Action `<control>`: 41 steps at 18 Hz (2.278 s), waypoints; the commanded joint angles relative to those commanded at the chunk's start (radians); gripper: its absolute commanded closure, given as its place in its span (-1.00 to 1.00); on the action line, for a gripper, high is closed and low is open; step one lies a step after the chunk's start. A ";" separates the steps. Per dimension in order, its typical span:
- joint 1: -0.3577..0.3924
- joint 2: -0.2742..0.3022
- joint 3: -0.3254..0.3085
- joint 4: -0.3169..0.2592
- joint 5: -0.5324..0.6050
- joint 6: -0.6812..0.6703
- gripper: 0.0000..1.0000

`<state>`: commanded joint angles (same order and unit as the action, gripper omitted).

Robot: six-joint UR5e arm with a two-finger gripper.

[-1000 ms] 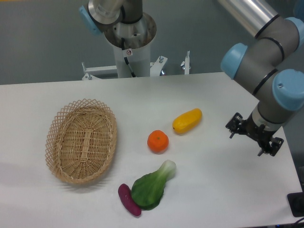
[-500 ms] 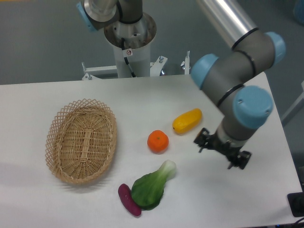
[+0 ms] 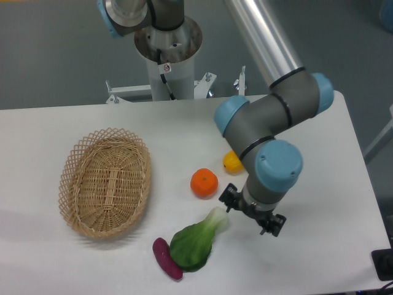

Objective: Pick up the green vegetable from the table
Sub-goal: 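Move the open gripper over the green bok choy and lower it, then close the gripper on the bok choy stem and lift it, then carry the held bok choy up and away from the purple sweet potato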

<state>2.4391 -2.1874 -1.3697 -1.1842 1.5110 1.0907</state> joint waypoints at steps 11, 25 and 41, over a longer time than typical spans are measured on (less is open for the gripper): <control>-0.035 -0.005 -0.126 0.136 0.003 0.002 -1.00; -0.034 0.028 -0.167 0.213 0.041 0.008 0.69; 0.100 0.084 0.049 -0.081 0.041 0.080 0.69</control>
<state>2.5386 -2.1031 -1.3209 -1.2655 1.5524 1.1704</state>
